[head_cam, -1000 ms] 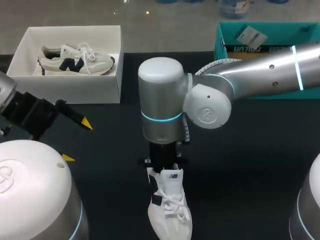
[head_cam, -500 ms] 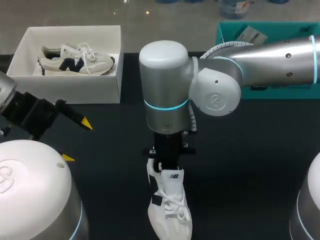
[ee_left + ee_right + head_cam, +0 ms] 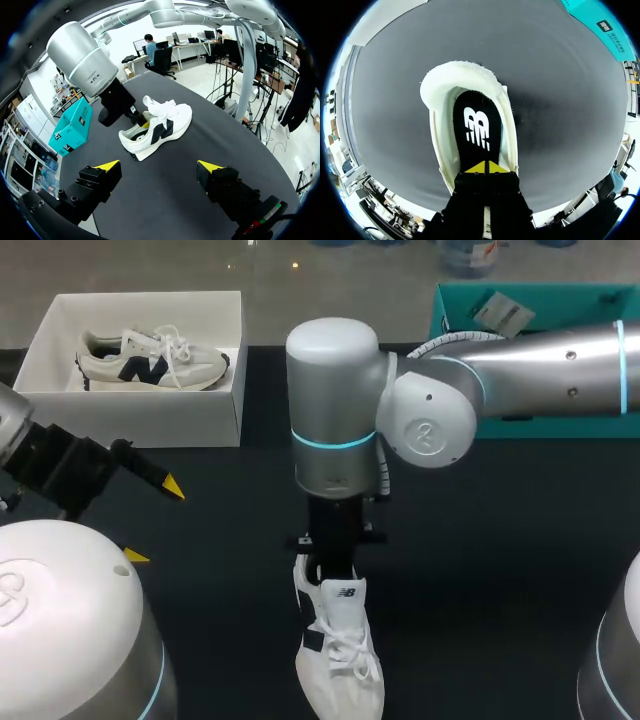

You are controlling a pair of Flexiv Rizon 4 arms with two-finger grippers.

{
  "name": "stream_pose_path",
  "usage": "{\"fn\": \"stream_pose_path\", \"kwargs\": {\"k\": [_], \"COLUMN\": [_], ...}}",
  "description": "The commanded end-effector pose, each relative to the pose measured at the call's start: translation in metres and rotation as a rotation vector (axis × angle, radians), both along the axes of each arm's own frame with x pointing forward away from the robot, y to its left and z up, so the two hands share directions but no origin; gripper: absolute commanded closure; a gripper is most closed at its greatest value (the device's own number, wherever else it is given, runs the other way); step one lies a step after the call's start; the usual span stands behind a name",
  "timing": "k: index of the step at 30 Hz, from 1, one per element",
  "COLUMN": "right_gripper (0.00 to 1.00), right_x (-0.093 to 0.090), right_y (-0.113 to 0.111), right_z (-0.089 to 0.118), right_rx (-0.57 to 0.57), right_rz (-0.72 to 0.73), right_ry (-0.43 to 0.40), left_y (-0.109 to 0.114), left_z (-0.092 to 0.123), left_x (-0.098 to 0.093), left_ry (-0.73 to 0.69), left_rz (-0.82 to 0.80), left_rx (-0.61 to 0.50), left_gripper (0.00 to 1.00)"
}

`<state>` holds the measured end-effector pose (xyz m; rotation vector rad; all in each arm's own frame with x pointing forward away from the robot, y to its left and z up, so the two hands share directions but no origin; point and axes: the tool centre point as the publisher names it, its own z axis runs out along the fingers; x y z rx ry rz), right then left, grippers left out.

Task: Take the shoe out of the shoebox, open the shoe tongue, remove and reinsert the insole, then place the shoe into the shoebox

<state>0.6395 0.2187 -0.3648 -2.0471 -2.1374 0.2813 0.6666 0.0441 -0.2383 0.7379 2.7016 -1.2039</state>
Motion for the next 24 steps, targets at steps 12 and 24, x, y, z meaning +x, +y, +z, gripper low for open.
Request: {"fn": "stream_pose_path", "kwargs": {"k": [12,24], "right_gripper": [0.53,0.42], "right_x": [0.0036,0.0051], "right_y": [0.0112,0.0134], "right_z": [-0.0049,-0.0086], "right_rx": [-0.027,-0.021], "right_rz": [0.027,0.031], "right_ry": [0.053,0.059], "left_y": [0.0003,0.0003], "left_z": [-0.0002,-0.0002], "left_x": [0.0008,0.0008], "left_ry": [0.002,0.002], "left_rz": [-0.002,-0.002], "left_rx": [0.003,0.003], "left_gripper": [0.0,0.0]}}
